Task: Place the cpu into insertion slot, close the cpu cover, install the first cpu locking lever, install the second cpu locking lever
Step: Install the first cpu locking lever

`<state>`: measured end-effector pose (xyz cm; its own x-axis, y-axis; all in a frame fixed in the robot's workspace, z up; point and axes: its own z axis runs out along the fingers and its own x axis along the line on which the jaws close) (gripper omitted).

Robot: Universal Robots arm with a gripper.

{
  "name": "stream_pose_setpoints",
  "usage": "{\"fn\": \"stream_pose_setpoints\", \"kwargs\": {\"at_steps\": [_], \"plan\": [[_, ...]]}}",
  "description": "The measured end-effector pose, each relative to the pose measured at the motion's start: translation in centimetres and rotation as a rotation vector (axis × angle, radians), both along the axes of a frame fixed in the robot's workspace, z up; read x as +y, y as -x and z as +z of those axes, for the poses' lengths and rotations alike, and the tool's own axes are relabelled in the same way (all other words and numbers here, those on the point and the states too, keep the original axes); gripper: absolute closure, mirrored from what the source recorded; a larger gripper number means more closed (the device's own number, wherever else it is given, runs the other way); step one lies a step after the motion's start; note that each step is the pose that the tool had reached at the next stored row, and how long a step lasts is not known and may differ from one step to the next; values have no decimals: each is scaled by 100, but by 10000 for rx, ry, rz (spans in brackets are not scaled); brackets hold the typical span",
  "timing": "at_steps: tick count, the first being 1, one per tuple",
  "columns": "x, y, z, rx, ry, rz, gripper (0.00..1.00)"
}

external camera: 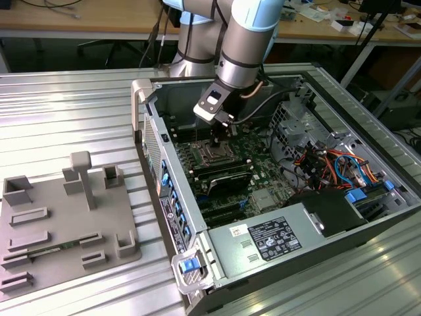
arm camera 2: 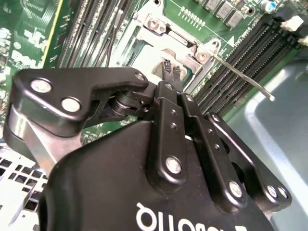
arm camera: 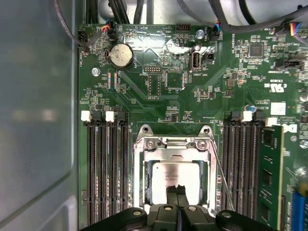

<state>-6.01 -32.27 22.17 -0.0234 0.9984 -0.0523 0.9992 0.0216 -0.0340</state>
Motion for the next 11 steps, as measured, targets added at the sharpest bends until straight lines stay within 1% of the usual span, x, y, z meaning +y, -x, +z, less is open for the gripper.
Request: {"fn": "stream_pose_setpoints", "kwargs": {"at_steps": [2, 3, 4, 6, 8, 9, 11], "plan": [[0, 0, 62, 6, 11, 0, 89], [0, 0, 95, 9, 29, -1, 89], [0, 0, 110, 10, 45, -1, 89], [1, 0, 120, 10, 65, 30, 89], [1, 0, 119, 10, 65, 313, 89], [1, 0, 120, 10, 67, 564, 89], [0, 0, 120, 9, 68, 935, 89]]}}
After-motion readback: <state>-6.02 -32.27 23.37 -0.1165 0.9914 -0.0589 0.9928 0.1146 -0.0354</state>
